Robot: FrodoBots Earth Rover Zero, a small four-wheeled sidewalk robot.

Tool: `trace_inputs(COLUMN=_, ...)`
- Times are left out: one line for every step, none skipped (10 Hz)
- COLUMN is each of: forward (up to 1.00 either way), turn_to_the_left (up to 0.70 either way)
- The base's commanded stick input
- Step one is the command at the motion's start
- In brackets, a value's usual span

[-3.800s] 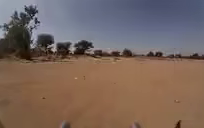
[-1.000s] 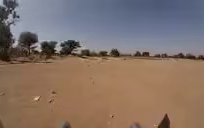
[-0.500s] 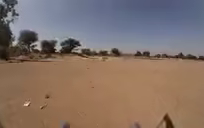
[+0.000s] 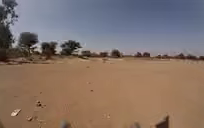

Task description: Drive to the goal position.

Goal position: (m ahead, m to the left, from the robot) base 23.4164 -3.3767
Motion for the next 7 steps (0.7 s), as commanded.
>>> trace_inputs(forward=0.5, turn_to_the_left=0.0)
trace_inputs(forward=0.5, turn_to_the_left=0.0)
trace_inputs(forward=0.5, turn_to_the_left=0.0)
trace_inputs(forward=0.5, turn_to_the_left=0.0)
trace_inputs(forward=0.5, turn_to_the_left=0.0)
trace_inputs(forward=0.5, turn_to_the_left=0.0)
trace_inputs(forward=0.5, turn_to_the_left=0.0)
